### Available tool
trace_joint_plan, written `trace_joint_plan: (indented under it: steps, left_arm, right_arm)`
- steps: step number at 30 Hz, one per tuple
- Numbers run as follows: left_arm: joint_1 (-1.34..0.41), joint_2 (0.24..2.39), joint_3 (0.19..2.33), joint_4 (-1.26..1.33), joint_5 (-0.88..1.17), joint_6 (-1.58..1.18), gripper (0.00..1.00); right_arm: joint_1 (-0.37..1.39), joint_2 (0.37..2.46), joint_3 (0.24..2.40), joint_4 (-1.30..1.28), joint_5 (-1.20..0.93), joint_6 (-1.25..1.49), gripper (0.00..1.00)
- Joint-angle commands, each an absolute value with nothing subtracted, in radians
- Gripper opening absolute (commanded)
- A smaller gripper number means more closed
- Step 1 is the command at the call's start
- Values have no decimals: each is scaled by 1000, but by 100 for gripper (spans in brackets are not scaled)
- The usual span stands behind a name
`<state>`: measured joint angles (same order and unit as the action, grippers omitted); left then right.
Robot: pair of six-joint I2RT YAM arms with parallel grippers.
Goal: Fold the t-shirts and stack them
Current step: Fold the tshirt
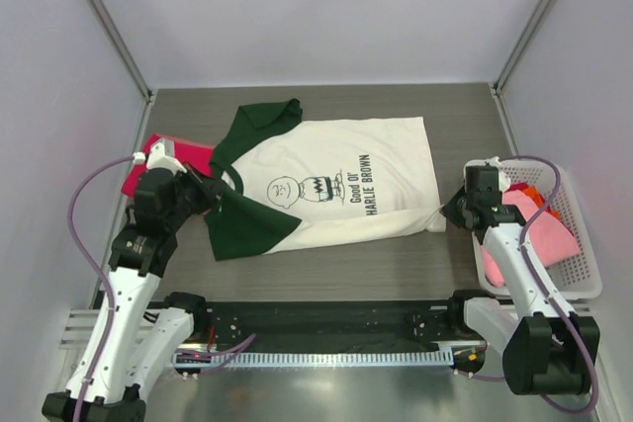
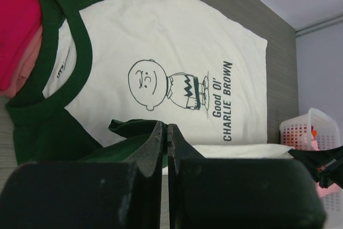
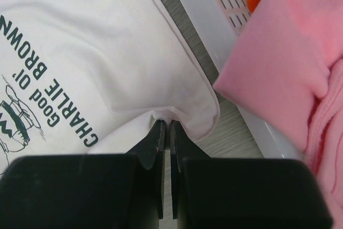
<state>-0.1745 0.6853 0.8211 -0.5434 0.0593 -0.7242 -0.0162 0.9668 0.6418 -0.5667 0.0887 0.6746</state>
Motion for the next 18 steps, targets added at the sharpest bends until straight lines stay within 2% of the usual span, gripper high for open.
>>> trace_joint_plan:
  steps: [1, 18]
  left_arm:
    - [-173, 745, 887, -419, 20, -692, 0]
    - [-173, 1095, 1086, -348, -35, -604, 0]
  right_arm:
    - [-18, 1012, 698, -485, 132, 640, 1]
    - [-18, 1250, 801, -394, 133, 586, 1]
